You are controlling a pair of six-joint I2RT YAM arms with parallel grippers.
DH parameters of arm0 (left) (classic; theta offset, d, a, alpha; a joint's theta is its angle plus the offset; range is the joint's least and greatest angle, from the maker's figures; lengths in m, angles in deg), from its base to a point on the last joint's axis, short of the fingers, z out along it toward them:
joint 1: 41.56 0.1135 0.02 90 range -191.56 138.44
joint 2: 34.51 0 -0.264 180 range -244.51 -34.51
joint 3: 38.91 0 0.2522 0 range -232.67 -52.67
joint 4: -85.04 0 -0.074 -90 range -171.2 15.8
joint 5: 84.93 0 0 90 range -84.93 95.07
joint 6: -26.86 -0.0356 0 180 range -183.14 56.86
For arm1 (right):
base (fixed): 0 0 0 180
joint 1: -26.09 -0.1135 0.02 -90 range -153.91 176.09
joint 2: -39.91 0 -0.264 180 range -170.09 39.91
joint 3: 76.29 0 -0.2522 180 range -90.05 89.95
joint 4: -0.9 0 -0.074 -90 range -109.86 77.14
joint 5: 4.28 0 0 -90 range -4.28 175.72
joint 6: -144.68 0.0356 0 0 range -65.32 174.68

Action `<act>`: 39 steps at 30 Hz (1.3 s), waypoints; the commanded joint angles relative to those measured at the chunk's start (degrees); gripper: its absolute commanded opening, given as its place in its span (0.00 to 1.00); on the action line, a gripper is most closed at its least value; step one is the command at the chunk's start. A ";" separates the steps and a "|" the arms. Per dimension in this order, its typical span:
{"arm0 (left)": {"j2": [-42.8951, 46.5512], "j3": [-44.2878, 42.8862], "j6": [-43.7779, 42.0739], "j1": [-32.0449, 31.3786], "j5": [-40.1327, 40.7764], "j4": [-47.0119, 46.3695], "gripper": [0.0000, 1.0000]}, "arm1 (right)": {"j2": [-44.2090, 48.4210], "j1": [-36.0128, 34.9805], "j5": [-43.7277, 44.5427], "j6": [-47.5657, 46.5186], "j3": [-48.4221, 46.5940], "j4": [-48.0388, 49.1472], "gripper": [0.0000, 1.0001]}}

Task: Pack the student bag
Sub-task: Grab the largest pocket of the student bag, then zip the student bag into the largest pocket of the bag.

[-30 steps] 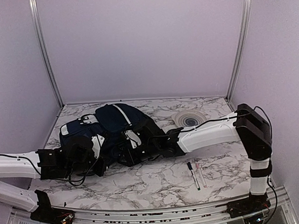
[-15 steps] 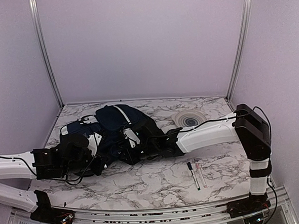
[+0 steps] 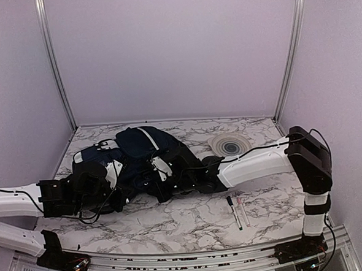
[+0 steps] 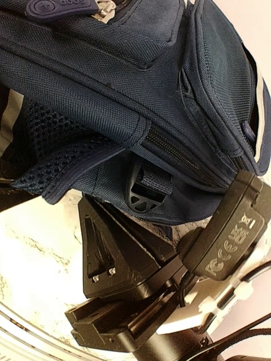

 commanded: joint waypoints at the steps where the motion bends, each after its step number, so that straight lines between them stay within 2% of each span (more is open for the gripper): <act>1: 2.12 -2.84 -1.27 -0.76 0.38 -4.82 0.00 | 4.42 -0.22 1.11 0.01 3.50 5.06 0.00; 5: 1.38 -3.35 -0.82 -0.76 -0.70 -5.10 0.00 | 3.69 -0.27 2.78 1.10 2.71 7.36 0.15; 15: 1.84 -3.29 -0.67 -0.76 -1.28 -5.28 0.00 | -0.14 -0.74 1.42 3.16 1.36 11.49 0.26; 21: 1.87 -3.52 -1.91 -0.76 -1.49 -5.79 0.00 | 0.05 -3.07 6.65 3.30 2.68 12.25 0.34; 26: 2.38 -4.07 -2.70 -0.76 -2.29 -5.91 0.00 | -3.15 -4.12 12.43 3.68 -2.44 8.52 0.31; 31: 3.59 -3.61 -3.13 -0.78 -2.01 -5.78 0.00 | -1.61 -4.16 15.54 3.88 -0.72 9.55 0.12; 37: 4.77 -2.57 -3.31 -0.83 -1.03 -5.52 0.00 | 1.56 -4.07 16.29 2.26 2.24 8.91 0.01; 39: 4.98 -2.45 -3.31 -0.76 -0.72 -5.33 0.00 | 1.94 -3.85 16.07 2.08 2.38 7.50 0.00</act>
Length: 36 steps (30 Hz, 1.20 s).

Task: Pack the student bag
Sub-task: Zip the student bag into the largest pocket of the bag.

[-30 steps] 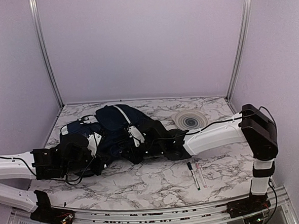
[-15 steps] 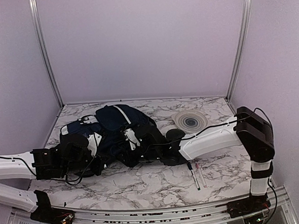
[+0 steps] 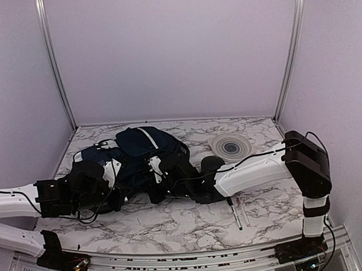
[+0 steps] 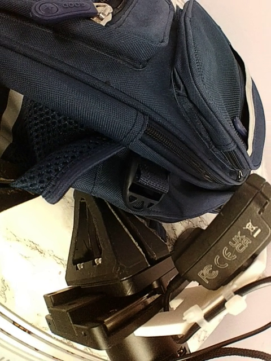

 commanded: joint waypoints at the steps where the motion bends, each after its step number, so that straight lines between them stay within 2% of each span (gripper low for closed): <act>1: 3.60 -2.38 -0.95 -0.68 -0.53 -5.58 0.00 | 3.12 0.60 2.42 -1.31 0.98 -2.20 0.00; 7: 4.80 -2.07 -0.05 -0.58 4.24 -0.80 0.00 | 8.83 3.15 3.78 -1.78 4.67 -8.20 0.00; 14: 9.08 0.96 4.86 -0.56 8.29 2.18 0.00 | 15.95 11.37 -0.44 -2.72 10.45 -17.08 0.00; 21: 14.62 2.99 11.92 0.37 19.53 8.65 0.00 | 20.51 16.07 -2.42 -4.62 11.04 -21.32 0.00; 23: 17.03 4.04 15.63 2.71 21.04 10.00 0.00 | 19.05 14.99 -4.32 -5.68 8.95 -23.15 0.00; 26: 21.88 6.43 20.39 9.28 17.96 9.81 0.00 | 15.67 11.30 -4.98 -7.95 4.54 -26.28 0.00; 28: 23.66 7.99 22.72 13.25 16.02 9.45 0.00 | 13.66 9.27 -7.52 -8.05 2.89 -25.00 0.00; 29: 24.18 8.59 23.43 14.74 14.50 9.02 0.11 | 12.46 8.36 -9.22 -7.90 2.12 -24.06 0.00; 31: 24.75 9.09 21.07 15.99 10.20 5.97 0.48 | 9.96 6.81 -12.10 -7.83 -0.17 -24.26 0.00; 32: 24.95 9.15 17.58 16.02 5.66 3.23 0.60 | 9.03 6.39 -13.75 -7.28 -1.18 -24.54 0.00; 34: 25.01 8.31 10.67 15.56 -2.01 -1.27 0.68 | 8.26 6.23 -16.35 -5.82 -1.20 -22.60 0.00; 36: 24.31 7.11 5.59 13.29 -4.00 -4.24 0.69 | 8.29 6.23 -18.48 -4.38 0.02 -19.38 0.00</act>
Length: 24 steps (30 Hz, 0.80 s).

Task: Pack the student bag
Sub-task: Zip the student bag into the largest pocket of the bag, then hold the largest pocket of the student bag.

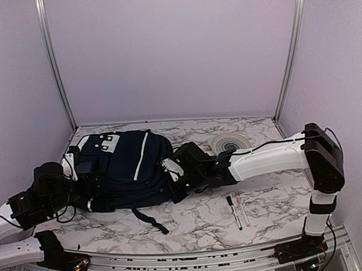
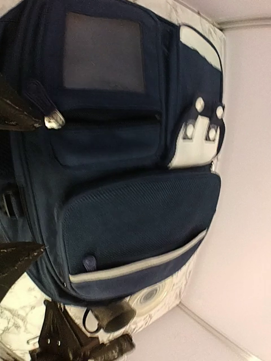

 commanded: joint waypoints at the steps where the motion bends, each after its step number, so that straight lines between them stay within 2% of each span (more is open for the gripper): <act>1: -0.68 -2.83 -13.42 -4.27 -8.55 -11.08 0.69 | 0.24 0.26 -5.69 2.39 -0.97 3.98 0.00; 4: -5.50 -4.19 -23.51 -10.75 -9.78 -13.83 0.60 | 0.26 0.27 -6.51 3.19 -0.83 4.19 0.00; 6: -10.59 -5.75 -27.74 -13.03 -14.14 -13.95 0.53 | 0.56 0.27 -7.26 3.97 0.01 4.98 0.00; 9: -18.22 -7.37 -31.97 -15.11 -17.79 -14.67 0.49 | 1.08 0.23 -8.03 4.71 0.75 5.20 0.00; 13: -26.01 -7.70 -38.25 -15.61 -16.99 -16.89 0.47 | 1.60 0.34 -9.26 5.91 1.40 5.91 0.00; 16: -33.66 -10.18 -41.73 -15.66 -10.85 -15.39 0.46 | 1.33 0.50 -9.02 6.76 0.94 5.71 0.00; 21: -41.41 -14.23 -46.22 -15.82 -6.97 -15.42 0.45 | 1.44 0.92 -9.33 7.86 1.12 6.41 0.00; 24: -43.58 -15.57 -47.50 -15.92 -8.05 -14.43 0.45 | 1.81 1.20 -9.33 8.11 1.28 6.00 0.00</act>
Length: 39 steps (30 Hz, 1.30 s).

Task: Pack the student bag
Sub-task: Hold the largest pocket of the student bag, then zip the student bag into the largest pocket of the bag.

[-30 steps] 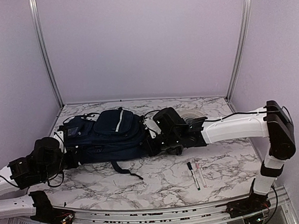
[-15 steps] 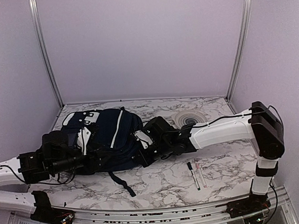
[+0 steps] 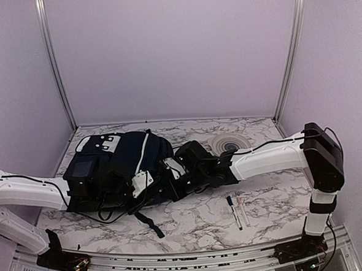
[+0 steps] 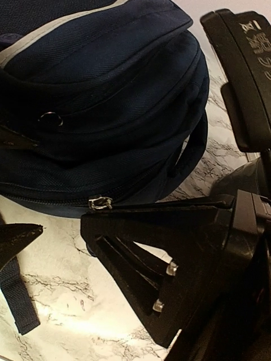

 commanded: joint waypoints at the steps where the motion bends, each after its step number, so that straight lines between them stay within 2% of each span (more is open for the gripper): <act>1: -2.86 -3.06 -4.47 -0.52 2.12 -0.10 0.46 | 2.51 0.43 -2.00 1.14 -0.26 2.65 0.00; 3: -4.43 -3.71 -5.26 -0.52 3.83 -0.64 0.46 | 2.67 0.71 -2.47 1.34 0.10 3.11 0.00; 5: -6.58 -4.82 -6.02 -0.56 6.02 -0.75 0.41 | 2.91 1.28 -3.01 2.12 0.35 3.71 0.00; 8: -8.69 -6.37 -5.69 -0.76 7.75 1.78 0.24 | 3.46 2.39 -3.61 3.33 0.51 3.80 0.00; 11: -8.02 -5.13 -4.81 -0.93 9.37 2.93 0.00 | 4.46 3.20 -2.98 3.60 0.91 2.92 0.00; 19: 4.80 -1.04 6.41 -1.35 13.77 9.46 0.00 | 9.44 8.16 4.23 2.09 2.04 -8.75 0.00; 25: 14.87 2.26 4.91 -3.57 12.36 9.88 0.00 | 11.66 10.77 8.23 -2.22 -0.36 -16.68 0.00; 28: 18.84 3.57 4.58 -5.40 15.07 10.34 0.00 | 11.55 13.79 9.19 -3.79 -2.19 -20.20 0.00; 32: 27.97 5.94 5.14 -6.44 18.84 9.72 0.00 | 11.39 16.40 9.07 -6.10 -3.91 -21.18 0.00; 36: 38.49 9.97 5.58 -6.58 18.34 6.19 0.00 | 8.49 17.19 8.21 -8.47 -7.20 -22.76 0.00; 39: 41.74 11.69 6.05 -6.58 17.91 3.98 0.00 | 6.71 16.86 4.79 -9.23 -9.49 -23.09 0.00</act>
